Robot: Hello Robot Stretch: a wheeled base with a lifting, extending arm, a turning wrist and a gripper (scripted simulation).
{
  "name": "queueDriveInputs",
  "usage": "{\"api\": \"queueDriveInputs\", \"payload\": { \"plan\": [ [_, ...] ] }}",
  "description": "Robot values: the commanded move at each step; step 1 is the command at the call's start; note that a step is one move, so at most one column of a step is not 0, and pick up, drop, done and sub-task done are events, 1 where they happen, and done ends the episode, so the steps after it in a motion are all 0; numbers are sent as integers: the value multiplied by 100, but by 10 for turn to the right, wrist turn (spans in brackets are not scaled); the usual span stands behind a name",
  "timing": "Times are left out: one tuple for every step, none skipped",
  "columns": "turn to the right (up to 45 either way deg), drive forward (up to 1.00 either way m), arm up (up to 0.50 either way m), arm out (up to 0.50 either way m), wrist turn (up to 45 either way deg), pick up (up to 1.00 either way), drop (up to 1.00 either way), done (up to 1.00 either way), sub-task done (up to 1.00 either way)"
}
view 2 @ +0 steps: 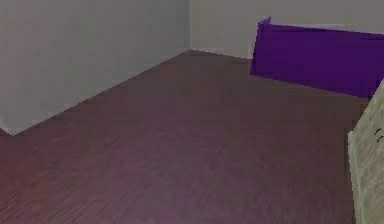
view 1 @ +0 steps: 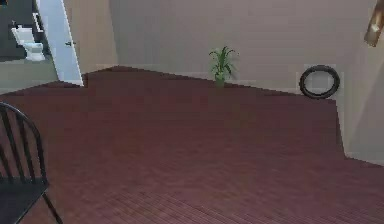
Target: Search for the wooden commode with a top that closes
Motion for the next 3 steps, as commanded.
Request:
{"api": "queueDriveInputs", "payload": {
  "plan": [
    [-150,0,0,0,0,0,0,0,0],
    [0,100,0,0,0,0,0,0,0],
    [0,45,0,0,0,0,0,0,0]
  ]
}}
